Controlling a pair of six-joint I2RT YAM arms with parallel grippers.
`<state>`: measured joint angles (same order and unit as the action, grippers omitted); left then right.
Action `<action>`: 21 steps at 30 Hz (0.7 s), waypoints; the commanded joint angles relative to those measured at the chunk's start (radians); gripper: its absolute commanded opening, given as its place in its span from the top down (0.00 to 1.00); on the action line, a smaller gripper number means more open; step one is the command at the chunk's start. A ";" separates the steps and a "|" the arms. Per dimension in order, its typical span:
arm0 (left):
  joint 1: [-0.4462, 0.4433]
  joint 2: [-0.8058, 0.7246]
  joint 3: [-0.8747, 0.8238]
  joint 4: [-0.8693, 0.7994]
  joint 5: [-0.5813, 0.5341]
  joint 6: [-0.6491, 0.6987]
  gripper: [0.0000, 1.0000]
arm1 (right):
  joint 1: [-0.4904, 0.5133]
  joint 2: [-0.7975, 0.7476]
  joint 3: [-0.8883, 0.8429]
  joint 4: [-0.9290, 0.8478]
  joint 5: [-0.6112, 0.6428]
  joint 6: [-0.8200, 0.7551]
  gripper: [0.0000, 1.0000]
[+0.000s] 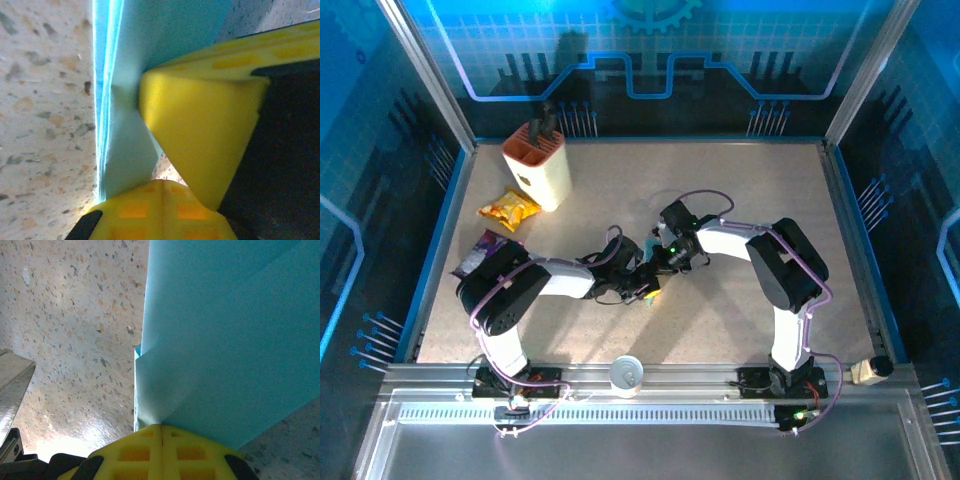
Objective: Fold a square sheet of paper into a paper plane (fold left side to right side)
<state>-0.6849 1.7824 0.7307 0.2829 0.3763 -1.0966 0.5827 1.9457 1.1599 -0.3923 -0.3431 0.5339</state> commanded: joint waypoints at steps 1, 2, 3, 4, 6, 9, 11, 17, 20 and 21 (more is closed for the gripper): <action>0.008 -0.008 -0.023 -0.033 -0.004 0.026 1.00 | 0.013 0.097 -0.039 -0.131 0.175 -0.022 1.00; 0.008 -0.011 -0.025 -0.037 -0.004 0.027 1.00 | 0.013 0.099 -0.037 -0.135 0.177 -0.024 1.00; 0.009 -0.015 -0.029 -0.037 -0.002 0.028 1.00 | 0.012 0.102 -0.033 -0.138 0.179 -0.026 1.00; 0.009 -0.018 -0.032 -0.038 -0.002 0.028 1.00 | 0.013 0.104 -0.031 -0.140 0.180 -0.027 1.00; 0.009 -0.022 -0.040 -0.039 0.001 0.027 1.00 | 0.013 0.109 -0.027 -0.145 0.183 -0.027 1.00; 0.008 -0.033 -0.055 -0.040 0.002 0.027 1.00 | 0.012 0.113 -0.022 -0.148 0.186 -0.029 1.00; 0.008 -0.046 -0.069 -0.040 0.002 0.025 1.00 | 0.013 0.116 -0.021 -0.151 0.190 -0.030 1.00; 0.009 -0.077 -0.107 -0.050 0.002 0.025 1.00 | 0.012 0.119 -0.020 -0.161 0.201 -0.034 1.00; 0.007 -0.087 -0.121 -0.056 0.000 0.024 1.00 | 0.012 0.119 -0.016 -0.168 0.207 -0.036 1.00; 0.005 -0.090 -0.126 -0.058 0.001 0.024 1.00 | 0.012 0.119 -0.016 -0.171 0.211 -0.037 1.00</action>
<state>-0.6834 1.7088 0.6369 0.2943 0.3752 -1.0927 0.5835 1.9636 1.1938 -0.4381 -0.3386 0.5152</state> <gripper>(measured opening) 0.067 0.061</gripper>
